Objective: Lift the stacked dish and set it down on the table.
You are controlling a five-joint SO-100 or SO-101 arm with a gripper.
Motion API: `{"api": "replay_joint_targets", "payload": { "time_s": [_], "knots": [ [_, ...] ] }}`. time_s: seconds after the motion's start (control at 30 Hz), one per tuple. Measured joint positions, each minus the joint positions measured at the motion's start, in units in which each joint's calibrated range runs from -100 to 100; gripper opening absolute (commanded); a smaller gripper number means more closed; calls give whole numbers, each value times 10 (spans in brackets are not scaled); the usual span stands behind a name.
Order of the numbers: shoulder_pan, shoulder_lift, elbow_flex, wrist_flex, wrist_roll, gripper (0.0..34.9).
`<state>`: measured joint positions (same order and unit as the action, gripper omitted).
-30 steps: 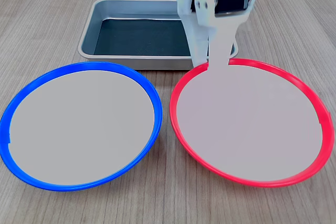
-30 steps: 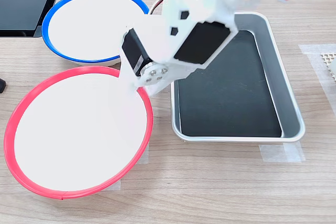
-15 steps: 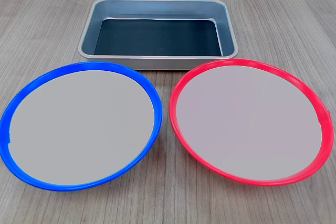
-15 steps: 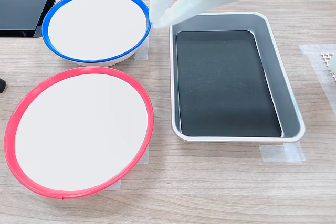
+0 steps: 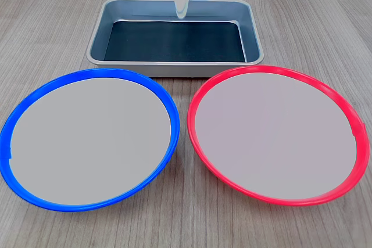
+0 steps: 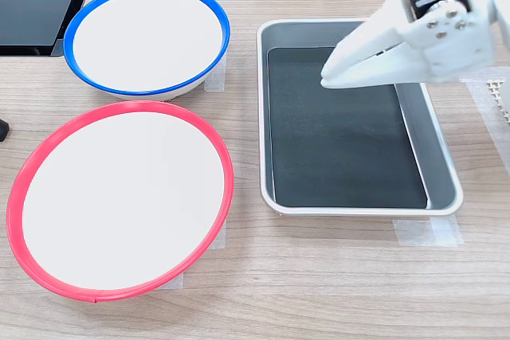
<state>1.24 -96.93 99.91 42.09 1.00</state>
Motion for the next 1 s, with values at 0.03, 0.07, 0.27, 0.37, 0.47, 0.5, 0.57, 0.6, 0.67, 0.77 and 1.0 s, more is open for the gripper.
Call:
{"api": "replay_joint_targets", "payload": {
  "time_s": [0.03,0.07,0.27,0.37,0.47,0.5,0.57,0.6,0.67,0.77,1.0],
  "knots": [
    [-1,3,1,23,-2,0],
    [0,-18,1,40,-6,1],
    [4,-15,1,51,-7,3],
    [4,-20,1,52,-7,3],
    [4,-18,1,52,-7,3],
    [4,-18,1,52,-7,3],
    [4,-18,1,52,-7,3],
    [4,-18,1,52,-7,3],
    [4,-18,1,52,-7,3],
    [4,-18,1,52,-7,3],
    [4,-18,1,52,-7,3]
  ]
}}
